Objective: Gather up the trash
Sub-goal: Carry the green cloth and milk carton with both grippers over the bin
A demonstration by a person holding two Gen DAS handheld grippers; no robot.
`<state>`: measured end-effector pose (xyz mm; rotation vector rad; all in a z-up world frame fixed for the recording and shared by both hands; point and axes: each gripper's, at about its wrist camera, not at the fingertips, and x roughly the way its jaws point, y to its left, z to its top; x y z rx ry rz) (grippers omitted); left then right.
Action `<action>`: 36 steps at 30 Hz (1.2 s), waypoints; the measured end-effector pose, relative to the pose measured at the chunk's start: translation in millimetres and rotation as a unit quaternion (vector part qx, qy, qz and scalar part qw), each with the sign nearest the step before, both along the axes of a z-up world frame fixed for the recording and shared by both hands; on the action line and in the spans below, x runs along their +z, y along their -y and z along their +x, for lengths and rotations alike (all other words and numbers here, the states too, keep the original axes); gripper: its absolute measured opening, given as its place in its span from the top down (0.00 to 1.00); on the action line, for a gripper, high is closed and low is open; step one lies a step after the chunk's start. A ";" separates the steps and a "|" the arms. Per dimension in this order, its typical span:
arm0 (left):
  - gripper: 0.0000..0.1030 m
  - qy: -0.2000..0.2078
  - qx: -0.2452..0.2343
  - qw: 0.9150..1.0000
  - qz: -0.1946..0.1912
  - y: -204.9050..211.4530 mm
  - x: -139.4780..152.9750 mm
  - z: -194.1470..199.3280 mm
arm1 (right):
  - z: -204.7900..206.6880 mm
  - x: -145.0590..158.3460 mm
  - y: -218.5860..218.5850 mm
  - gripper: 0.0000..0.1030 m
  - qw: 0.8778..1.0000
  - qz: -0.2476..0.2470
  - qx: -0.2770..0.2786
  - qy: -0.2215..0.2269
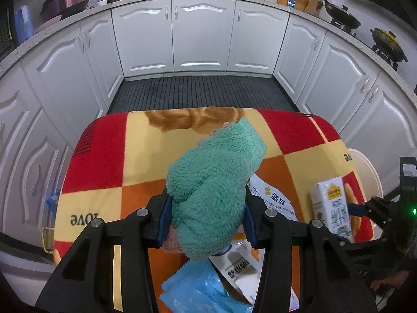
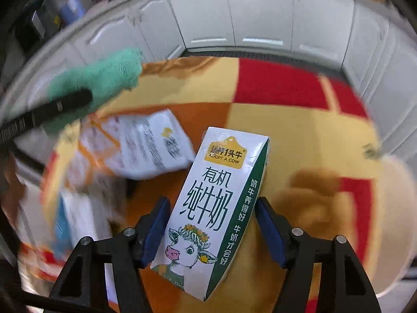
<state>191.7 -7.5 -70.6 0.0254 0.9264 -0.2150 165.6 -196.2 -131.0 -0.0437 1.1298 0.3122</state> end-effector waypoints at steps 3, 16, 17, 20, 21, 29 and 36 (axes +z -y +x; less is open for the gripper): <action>0.58 0.000 0.001 1.000 -0.008 2.5 2.3 -4.3 | -4.4 0.0 20.5 0.37 1.000 0.005 -0.006 -0.023; 0.58 0.027 -0.007 1.000 -0.009 23.0 23.3 -39.8 | -23.5 14.9 39.9 0.47 0.996 0.074 -0.047 0.033; 0.58 0.030 -0.009 0.999 -0.009 26.0 25.1 -43.3 | -22.8 17.8 40.5 0.47 0.995 0.077 -0.047 0.039; 0.58 0.040 -0.015 0.999 -0.007 36.2 29.2 -54.4 | -36.9 38.9 48.0 0.47 0.993 0.087 -0.046 0.071; 0.58 0.043 -0.016 0.999 -0.005 40.0 30.0 -57.8 | -41.0 43.8 49.8 0.47 0.992 0.090 -0.047 0.077; 0.58 0.046 -0.026 0.999 -0.015 65.8 33.1 -76.7 | -60.8 66.7 65.4 0.47 0.988 0.096 -0.053 0.104; 0.58 0.044 -0.035 0.998 -0.021 93.0 32.5 -89.4 | -72.2 75.8 86.6 0.47 0.987 0.089 -0.070 0.118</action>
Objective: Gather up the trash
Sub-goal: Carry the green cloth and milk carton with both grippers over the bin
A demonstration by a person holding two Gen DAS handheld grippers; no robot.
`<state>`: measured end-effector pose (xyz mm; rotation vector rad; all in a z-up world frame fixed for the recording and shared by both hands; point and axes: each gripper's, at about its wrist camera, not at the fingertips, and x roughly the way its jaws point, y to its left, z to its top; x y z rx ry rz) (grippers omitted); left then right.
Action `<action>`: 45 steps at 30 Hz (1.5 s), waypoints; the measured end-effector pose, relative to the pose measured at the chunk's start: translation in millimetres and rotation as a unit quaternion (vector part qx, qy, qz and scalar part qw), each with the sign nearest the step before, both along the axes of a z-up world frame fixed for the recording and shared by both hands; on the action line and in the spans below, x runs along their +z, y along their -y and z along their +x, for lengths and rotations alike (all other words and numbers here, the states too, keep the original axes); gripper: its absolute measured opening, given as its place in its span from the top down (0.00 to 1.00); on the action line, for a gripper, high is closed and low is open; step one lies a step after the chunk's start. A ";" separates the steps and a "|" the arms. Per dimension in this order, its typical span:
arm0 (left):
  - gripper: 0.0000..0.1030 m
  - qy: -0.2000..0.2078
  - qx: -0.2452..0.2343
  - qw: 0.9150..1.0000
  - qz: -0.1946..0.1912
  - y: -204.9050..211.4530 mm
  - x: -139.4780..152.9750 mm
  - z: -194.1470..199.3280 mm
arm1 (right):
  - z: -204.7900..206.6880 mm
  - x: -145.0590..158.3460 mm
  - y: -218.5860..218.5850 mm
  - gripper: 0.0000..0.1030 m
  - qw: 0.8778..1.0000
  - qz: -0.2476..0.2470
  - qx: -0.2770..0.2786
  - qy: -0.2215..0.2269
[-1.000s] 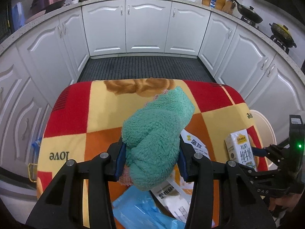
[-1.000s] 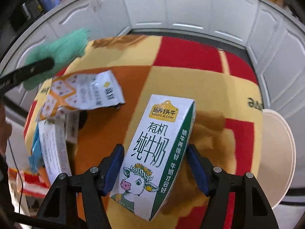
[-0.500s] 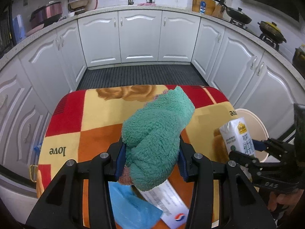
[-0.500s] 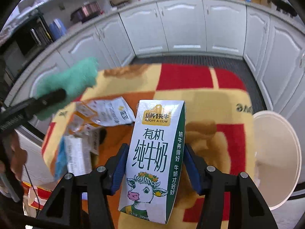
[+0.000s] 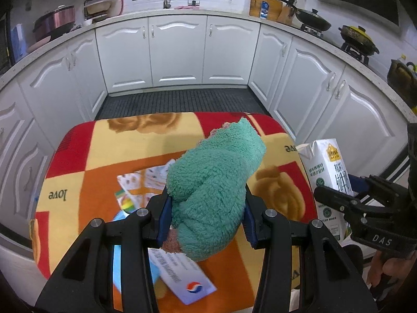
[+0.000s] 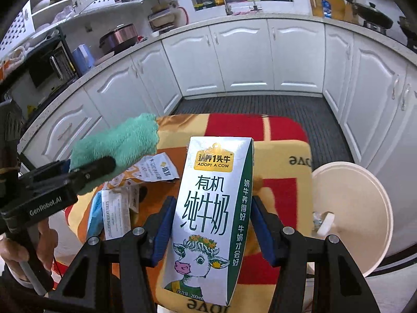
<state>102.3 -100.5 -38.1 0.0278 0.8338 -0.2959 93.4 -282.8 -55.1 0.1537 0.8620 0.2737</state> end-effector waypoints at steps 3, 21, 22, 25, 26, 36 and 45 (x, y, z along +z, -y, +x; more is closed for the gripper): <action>0.58 0.001 -0.006 1.000 -0.001 11.8 -0.1 -4.5 | -4.1 0.3 12.4 0.47 1.000 0.000 -0.010 0.000; 0.58 -0.006 -0.054 0.998 -0.011 85.9 -1.9 -14.5 | -23.9 -3.7 84.9 0.47 0.997 0.004 -0.074 -0.001; 0.58 -0.006 -0.056 0.998 -0.010 89.8 -2.5 -14.6 | -24.9 -4.4 89.0 0.47 0.997 0.004 -0.078 -0.001; 0.58 -0.010 -0.063 0.998 -0.011 101.0 -5.0 -12.4 | -27.0 -6.2 100.1 0.47 0.996 0.006 -0.088 -0.002; 0.58 -0.011 -0.066 0.998 -0.010 105.0 -5.7 -12.2 | -27.9 -6.9 102.7 0.47 0.996 0.006 -0.090 -0.003; 0.58 -0.020 -0.087 0.996 -0.002 145.5 -17.3 -5.4 | -31.4 -20.0 140.5 0.47 0.992 0.013 -0.123 -0.015; 0.58 -0.042 -0.105 0.994 0.007 182.1 -36.7 4.6 | -30.5 -36.4 167.1 0.47 0.988 0.016 -0.148 -0.031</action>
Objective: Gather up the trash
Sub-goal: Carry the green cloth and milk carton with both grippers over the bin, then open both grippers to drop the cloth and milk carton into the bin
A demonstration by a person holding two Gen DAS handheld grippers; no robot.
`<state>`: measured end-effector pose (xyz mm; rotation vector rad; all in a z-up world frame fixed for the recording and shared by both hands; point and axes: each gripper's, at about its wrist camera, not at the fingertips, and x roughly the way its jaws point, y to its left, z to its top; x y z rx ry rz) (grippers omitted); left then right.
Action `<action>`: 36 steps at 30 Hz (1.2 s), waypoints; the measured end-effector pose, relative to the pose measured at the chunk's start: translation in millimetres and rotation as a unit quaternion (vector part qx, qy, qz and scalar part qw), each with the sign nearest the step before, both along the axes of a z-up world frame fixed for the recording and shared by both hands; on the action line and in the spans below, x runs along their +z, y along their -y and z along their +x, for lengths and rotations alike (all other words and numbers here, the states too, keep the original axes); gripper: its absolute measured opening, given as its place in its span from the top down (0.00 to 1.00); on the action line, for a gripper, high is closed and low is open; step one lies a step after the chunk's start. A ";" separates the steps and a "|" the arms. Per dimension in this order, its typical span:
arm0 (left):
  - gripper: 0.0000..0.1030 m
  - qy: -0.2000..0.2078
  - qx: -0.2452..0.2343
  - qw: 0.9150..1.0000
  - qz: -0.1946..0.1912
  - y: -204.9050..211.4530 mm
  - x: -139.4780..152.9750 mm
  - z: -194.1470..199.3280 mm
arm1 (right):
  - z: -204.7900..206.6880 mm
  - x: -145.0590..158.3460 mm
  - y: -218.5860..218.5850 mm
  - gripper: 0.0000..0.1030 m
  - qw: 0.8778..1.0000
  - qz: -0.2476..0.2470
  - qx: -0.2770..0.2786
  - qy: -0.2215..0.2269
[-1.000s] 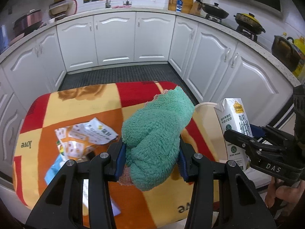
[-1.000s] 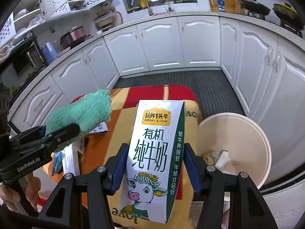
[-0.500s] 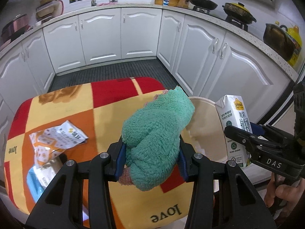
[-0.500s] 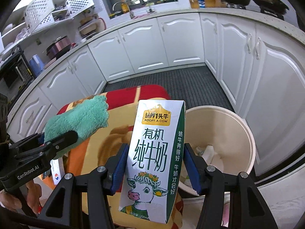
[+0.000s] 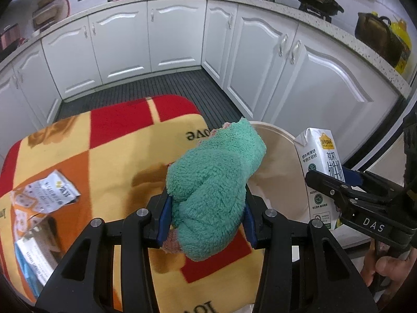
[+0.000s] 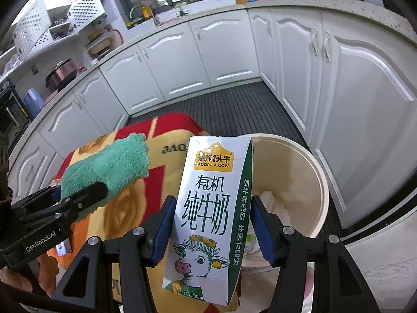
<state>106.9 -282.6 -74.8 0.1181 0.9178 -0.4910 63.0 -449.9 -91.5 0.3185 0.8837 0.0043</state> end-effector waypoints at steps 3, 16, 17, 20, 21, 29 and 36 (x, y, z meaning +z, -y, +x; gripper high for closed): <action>0.58 -0.008 -0.004 1.000 0.003 10.5 -7.5 4.6 | 2.0 -8.0 8.0 0.47 1.000 0.004 -0.005 -0.010; 0.58 -0.037 -0.020 0.999 0.018 51.1 -37.9 21.0 | 7.7 -38.9 42.1 0.47 0.998 0.018 -0.036 -0.037; 0.58 -0.039 -0.021 0.999 0.019 53.5 -39.8 21.6 | 9.3 -42.3 45.2 0.47 0.998 0.019 -0.039 -0.040; 0.58 -0.046 -0.020 0.999 0.020 60.5 -45.6 26.0 | 13.7 -48.9 50.8 0.47 0.998 0.022 -0.045 -0.046; 0.58 -0.049 -0.019 0.998 0.019 62.0 -47.2 27.5 | 15.4 -50.1 49.7 0.47 0.998 0.021 -0.047 -0.047; 0.58 -0.059 -0.023 0.998 0.019 71.1 -57.4 32.3 | 24.5 -63.3 56.8 0.47 0.996 0.022 -0.060 -0.058; 0.58 -0.066 -0.022 0.997 0.018 75.8 -61.1 36.4 | 27.4 -74.0 61.6 0.47 0.995 0.027 -0.065 -0.066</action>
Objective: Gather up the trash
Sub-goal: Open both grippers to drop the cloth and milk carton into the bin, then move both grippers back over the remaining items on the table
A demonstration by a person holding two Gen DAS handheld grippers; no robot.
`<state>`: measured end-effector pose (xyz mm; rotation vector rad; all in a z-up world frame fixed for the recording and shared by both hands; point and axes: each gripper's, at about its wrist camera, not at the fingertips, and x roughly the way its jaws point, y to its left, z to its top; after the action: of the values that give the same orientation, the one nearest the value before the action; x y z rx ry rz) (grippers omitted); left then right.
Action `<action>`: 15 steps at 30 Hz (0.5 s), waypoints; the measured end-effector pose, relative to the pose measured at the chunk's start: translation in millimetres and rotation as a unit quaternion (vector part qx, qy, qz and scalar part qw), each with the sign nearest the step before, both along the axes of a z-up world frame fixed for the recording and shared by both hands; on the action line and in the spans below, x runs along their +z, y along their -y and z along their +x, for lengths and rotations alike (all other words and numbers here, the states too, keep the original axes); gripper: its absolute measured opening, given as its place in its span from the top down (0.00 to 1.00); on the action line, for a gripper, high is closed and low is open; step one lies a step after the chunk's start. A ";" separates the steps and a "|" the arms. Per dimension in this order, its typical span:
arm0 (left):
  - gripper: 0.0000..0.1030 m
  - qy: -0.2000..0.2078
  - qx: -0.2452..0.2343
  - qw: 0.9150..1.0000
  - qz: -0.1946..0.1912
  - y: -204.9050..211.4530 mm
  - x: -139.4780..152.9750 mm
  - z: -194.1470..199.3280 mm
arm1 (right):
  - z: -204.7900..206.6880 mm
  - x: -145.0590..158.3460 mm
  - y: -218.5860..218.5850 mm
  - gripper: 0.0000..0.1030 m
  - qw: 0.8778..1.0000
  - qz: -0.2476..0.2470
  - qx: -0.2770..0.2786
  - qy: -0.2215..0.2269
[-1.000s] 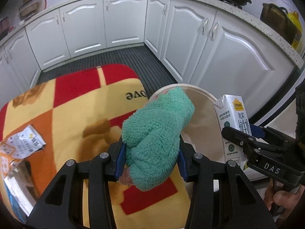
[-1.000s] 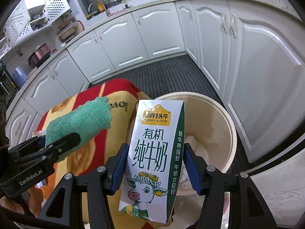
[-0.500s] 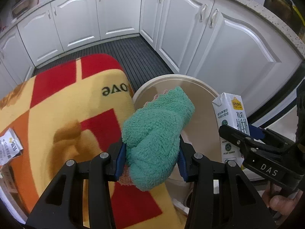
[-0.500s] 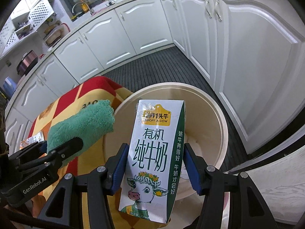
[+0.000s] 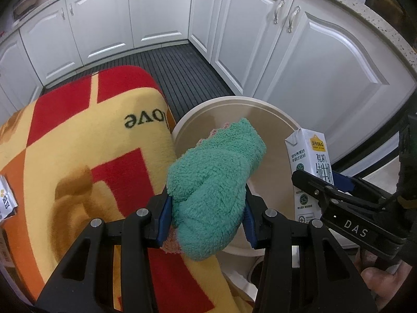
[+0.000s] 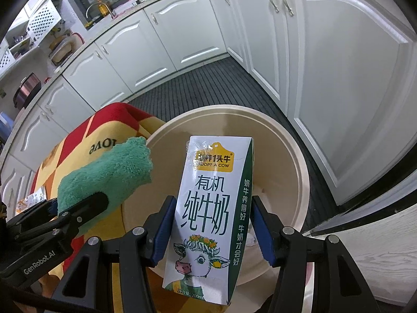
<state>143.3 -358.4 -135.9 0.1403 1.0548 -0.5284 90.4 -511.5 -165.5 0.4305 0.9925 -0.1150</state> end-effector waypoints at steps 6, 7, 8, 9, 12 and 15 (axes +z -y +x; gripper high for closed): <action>0.52 -0.014 -0.002 1.000 -0.015 -0.2 -3.2 4.2 | 2.4 -2.2 1.3 0.44 1.000 -0.005 -0.013 0.000; 0.48 -0.013 -0.005 1.000 -0.019 -0.7 -2.9 4.3 | 1.8 -2.5 2.6 0.43 1.000 -0.005 -0.017 -0.002; 0.46 -0.014 -0.007 1.000 -0.025 -1.3 -2.5 4.0 | 0.6 -2.4 3.3 0.40 1.000 -0.004 -0.020 -0.002; 0.43 -0.015 -0.007 0.999 -0.031 -2.4 -2.1 3.7 | -0.5 -2.4 4.2 0.38 1.000 -0.001 -0.022 -0.001; 0.42 -0.019 -0.005 0.999 -0.036 -4.7 -2.6 3.7 | -2.8 -3.2 6.0 0.37 1.000 0.001 -0.024 -0.003; 0.42 -0.016 -0.003 0.999 -0.035 -8.4 -1.0 2.5 | -5.0 -4.4 5.6 0.37 1.000 0.006 -0.022 -0.008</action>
<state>145.8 -350.0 -136.9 0.0746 1.0661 -0.5741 85.4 -517.2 -169.8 0.4630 0.9993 -0.1530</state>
